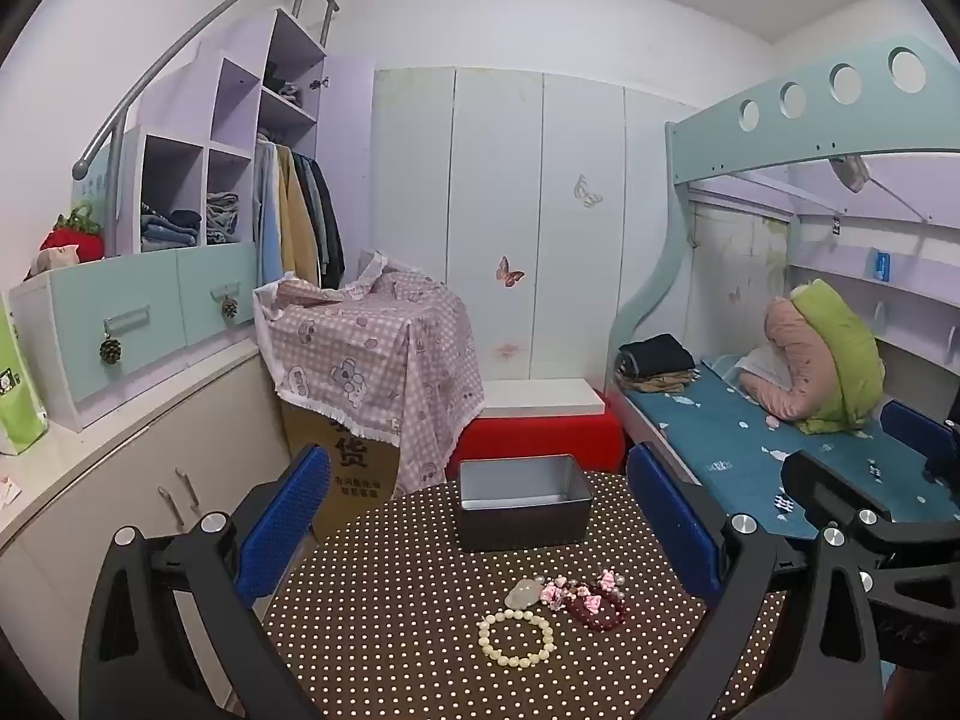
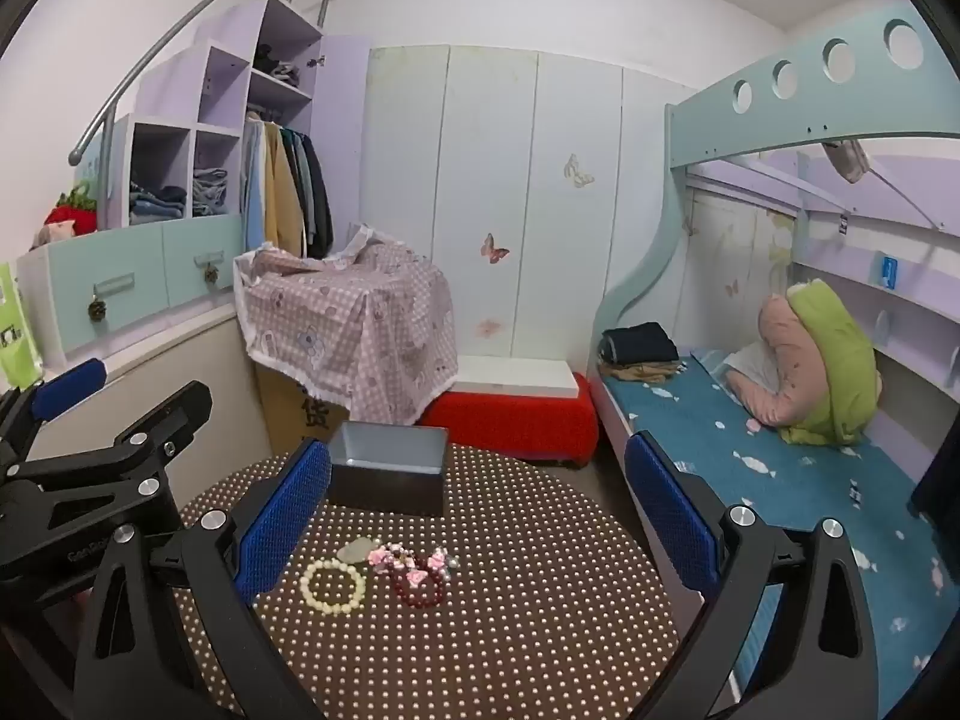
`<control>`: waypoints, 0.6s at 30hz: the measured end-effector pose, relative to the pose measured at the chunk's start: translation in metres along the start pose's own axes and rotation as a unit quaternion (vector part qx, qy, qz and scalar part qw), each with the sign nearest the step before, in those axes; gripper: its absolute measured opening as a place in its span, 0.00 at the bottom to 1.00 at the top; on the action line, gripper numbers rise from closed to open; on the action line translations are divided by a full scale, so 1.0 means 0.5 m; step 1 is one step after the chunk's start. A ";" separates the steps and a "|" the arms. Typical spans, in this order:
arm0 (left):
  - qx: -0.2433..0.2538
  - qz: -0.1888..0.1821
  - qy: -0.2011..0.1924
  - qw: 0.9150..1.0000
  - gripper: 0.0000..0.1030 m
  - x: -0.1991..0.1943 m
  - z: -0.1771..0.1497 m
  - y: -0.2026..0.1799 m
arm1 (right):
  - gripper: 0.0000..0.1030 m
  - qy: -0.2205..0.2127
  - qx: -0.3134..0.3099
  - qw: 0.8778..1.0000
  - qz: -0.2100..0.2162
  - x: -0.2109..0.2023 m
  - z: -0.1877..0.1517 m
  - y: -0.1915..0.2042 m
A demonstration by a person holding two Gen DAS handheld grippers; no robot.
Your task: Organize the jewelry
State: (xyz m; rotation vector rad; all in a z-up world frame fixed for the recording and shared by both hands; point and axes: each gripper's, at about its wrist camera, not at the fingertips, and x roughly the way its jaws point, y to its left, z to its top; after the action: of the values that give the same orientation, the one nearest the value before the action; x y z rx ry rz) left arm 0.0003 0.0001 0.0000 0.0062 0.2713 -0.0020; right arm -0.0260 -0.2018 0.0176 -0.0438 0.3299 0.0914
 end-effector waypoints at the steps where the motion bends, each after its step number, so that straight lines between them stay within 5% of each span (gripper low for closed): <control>1: 0.000 0.000 0.000 1.000 0.93 0.000 0.000 0.000 | 0.93 0.000 0.000 1.000 0.000 0.000 0.000 0.000; 18: 0.001 0.000 0.002 1.000 0.93 0.000 0.000 0.000 | 0.93 0.000 0.003 1.000 0.001 0.000 0.000 -0.003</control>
State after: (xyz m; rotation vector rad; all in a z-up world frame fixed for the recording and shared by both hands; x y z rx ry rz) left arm 0.0002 0.0004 -0.0002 0.0076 0.2762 -0.0031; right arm -0.0260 -0.2034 0.0175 -0.0372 0.3308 0.0925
